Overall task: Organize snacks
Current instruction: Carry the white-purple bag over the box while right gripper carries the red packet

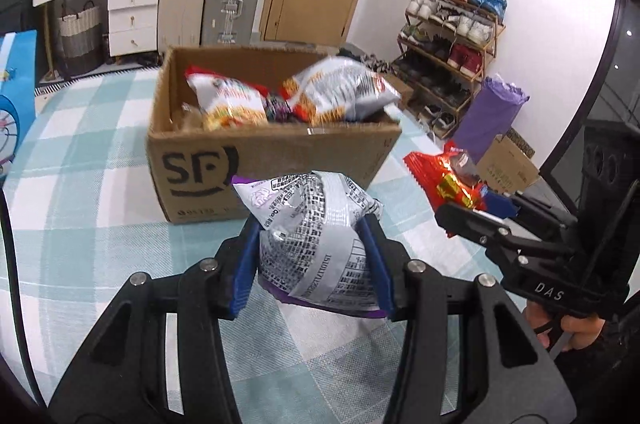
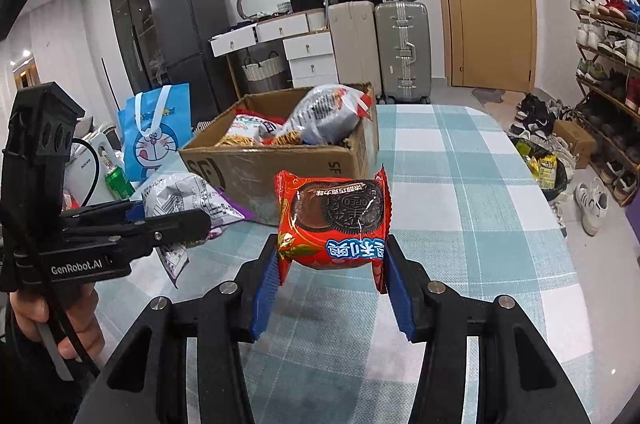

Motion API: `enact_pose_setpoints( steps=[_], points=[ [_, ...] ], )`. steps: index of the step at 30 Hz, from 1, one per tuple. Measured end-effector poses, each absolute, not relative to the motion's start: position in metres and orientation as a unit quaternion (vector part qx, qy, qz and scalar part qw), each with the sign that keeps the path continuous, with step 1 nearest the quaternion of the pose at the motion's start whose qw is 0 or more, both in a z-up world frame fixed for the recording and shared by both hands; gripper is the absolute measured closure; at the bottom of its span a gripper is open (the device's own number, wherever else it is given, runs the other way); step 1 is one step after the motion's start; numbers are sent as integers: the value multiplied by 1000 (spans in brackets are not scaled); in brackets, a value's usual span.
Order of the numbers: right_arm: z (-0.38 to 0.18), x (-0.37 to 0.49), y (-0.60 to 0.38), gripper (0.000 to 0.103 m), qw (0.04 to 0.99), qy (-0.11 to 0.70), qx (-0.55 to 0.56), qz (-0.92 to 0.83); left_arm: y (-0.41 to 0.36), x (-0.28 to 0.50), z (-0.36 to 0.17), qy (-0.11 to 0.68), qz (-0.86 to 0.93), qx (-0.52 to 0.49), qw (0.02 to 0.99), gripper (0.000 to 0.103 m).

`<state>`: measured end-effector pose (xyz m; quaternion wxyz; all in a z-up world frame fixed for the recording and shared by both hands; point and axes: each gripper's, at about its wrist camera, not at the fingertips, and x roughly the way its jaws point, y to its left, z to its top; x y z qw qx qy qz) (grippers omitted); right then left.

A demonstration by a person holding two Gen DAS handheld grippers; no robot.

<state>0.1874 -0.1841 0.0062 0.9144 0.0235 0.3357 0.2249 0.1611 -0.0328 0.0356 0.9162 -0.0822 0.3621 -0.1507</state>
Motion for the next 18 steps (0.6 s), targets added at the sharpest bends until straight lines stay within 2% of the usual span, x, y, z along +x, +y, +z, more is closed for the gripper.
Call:
enact_pose_setpoints(
  steps=[18],
  points=[
    [64, 223, -156, 54, 925, 280, 31, 256, 25, 170, 124, 313, -107, -77, 941, 57]
  ],
)
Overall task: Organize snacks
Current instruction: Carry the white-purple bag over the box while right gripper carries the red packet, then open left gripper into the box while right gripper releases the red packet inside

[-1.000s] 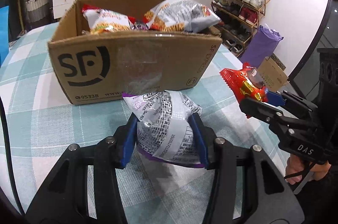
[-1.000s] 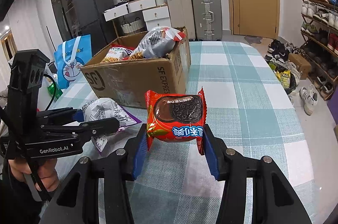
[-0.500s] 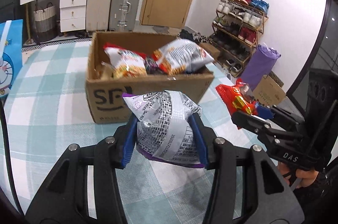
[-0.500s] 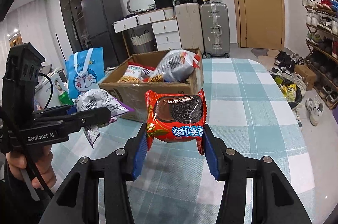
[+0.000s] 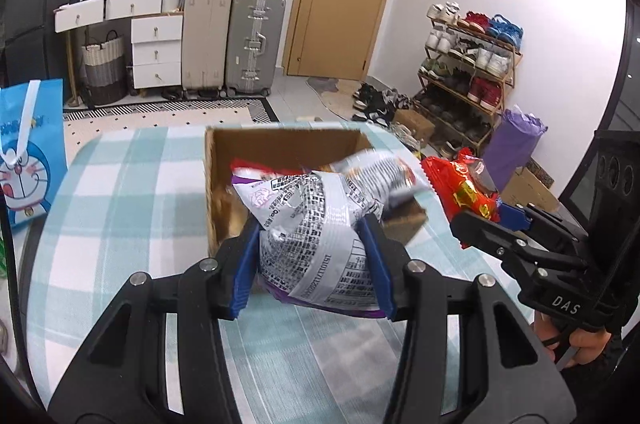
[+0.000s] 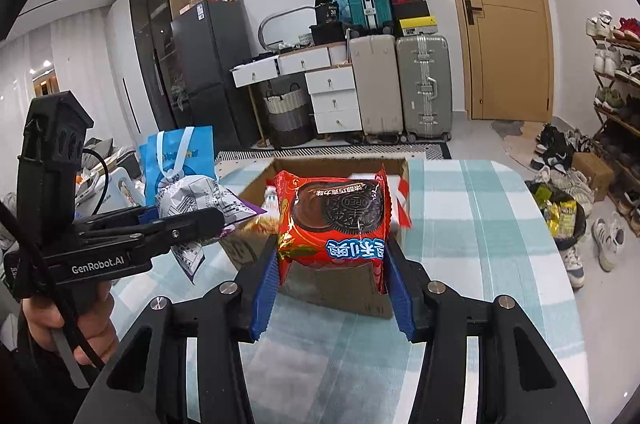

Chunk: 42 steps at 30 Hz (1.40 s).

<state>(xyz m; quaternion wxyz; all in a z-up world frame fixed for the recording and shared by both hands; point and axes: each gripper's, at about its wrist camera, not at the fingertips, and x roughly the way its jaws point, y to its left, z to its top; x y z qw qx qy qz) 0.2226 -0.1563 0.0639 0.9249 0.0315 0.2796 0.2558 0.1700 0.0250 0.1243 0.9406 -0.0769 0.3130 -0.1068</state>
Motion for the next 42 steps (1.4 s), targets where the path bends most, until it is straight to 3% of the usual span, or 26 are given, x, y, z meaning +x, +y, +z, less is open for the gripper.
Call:
enact_pose_setpoints(
  steps=[10, 42],
  points=[
    [78, 262, -136, 54, 925, 277, 24, 257, 57, 222, 141, 309, -88, -89, 943, 57],
    [50, 355, -95, 54, 916, 324, -39, 232, 35, 362, 90, 333, -58, -59, 939, 57]
  ],
)
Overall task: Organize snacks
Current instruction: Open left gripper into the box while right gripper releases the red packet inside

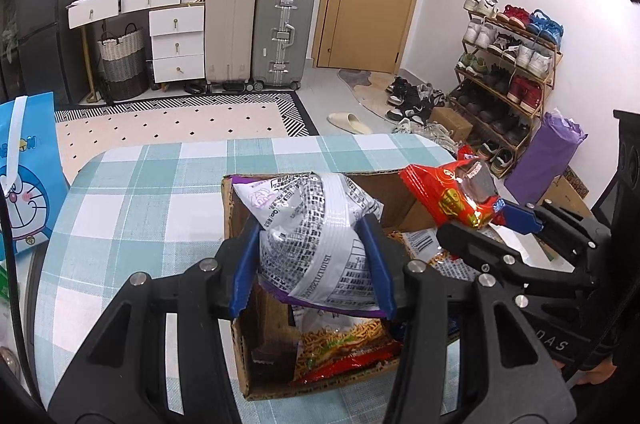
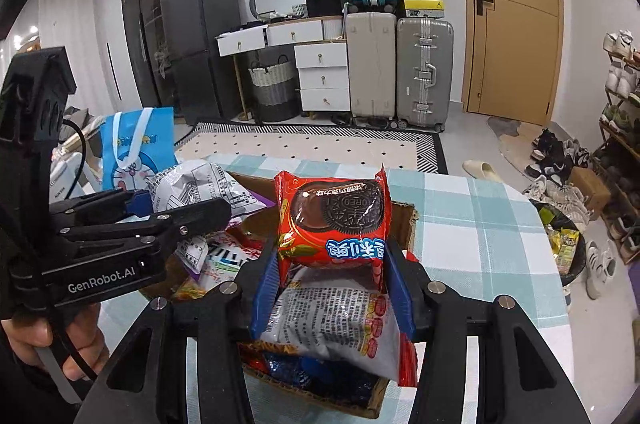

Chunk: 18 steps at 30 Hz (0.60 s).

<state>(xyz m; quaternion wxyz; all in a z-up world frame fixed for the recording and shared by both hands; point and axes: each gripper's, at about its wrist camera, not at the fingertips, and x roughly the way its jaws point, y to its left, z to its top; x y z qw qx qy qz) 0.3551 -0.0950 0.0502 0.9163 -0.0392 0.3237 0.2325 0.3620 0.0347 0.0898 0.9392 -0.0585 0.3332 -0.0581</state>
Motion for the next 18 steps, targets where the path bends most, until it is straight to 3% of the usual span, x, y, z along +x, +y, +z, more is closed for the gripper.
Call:
enact_pose_setpoints(
  steps=[12, 16, 18],
  points=[
    [44, 358, -94, 53, 914, 325, -54, 236, 29, 381, 64, 347, -54, -46, 935, 57],
    [51, 348, -98, 45, 913, 310, -46, 260, 27, 382, 63, 347, -55, -45, 935, 56],
    [55, 342, -98, 36, 916, 299, -55, 262, 28, 380, 62, 345, -57, -49, 935, 53]
  ],
)
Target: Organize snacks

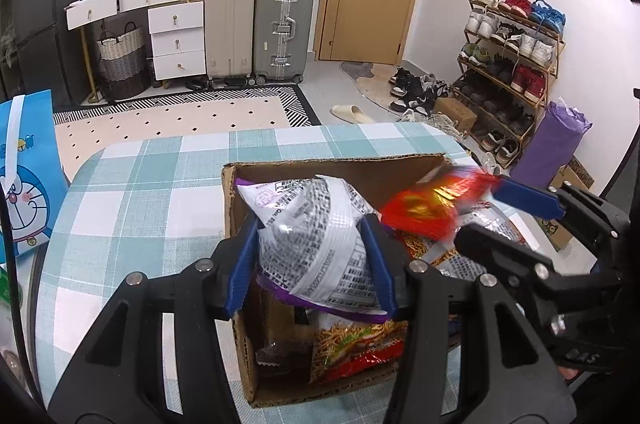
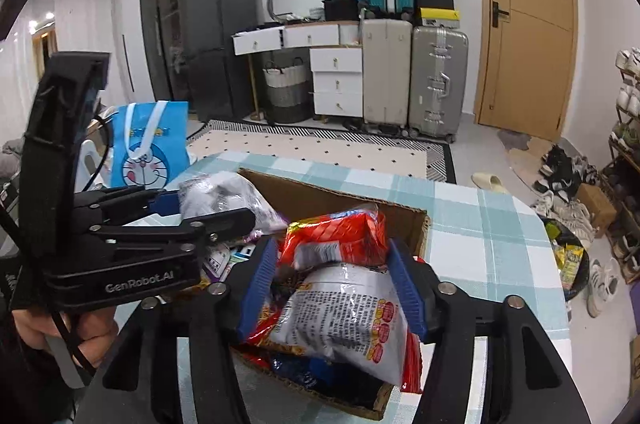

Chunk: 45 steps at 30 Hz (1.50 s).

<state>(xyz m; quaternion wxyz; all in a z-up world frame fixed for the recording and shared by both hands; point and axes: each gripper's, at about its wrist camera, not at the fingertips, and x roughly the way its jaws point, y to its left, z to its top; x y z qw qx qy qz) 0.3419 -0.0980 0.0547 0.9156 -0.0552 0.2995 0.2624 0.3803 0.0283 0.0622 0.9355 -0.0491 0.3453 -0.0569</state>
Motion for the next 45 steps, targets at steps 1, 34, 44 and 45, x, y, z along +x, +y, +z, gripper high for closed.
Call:
enact_pose_setpoints(
  steps=[1, 34, 44, 45],
  points=[
    [56, 338, -99, 29, 918, 294, -59, 260, 30, 380, 62, 346, -56, -51, 935, 49],
    [37, 250, -156, 1, 918, 276, 64, 277, 38, 228, 73, 272, -25, -42, 961, 1],
    [21, 210, -167, 1, 928, 242, 79, 273, 39, 186, 55, 258, -10, -37, 965, 1],
    [19, 206, -168, 1, 930, 236, 81, 270, 38, 183, 52, 254, -9, -35, 966, 1]
  ],
)
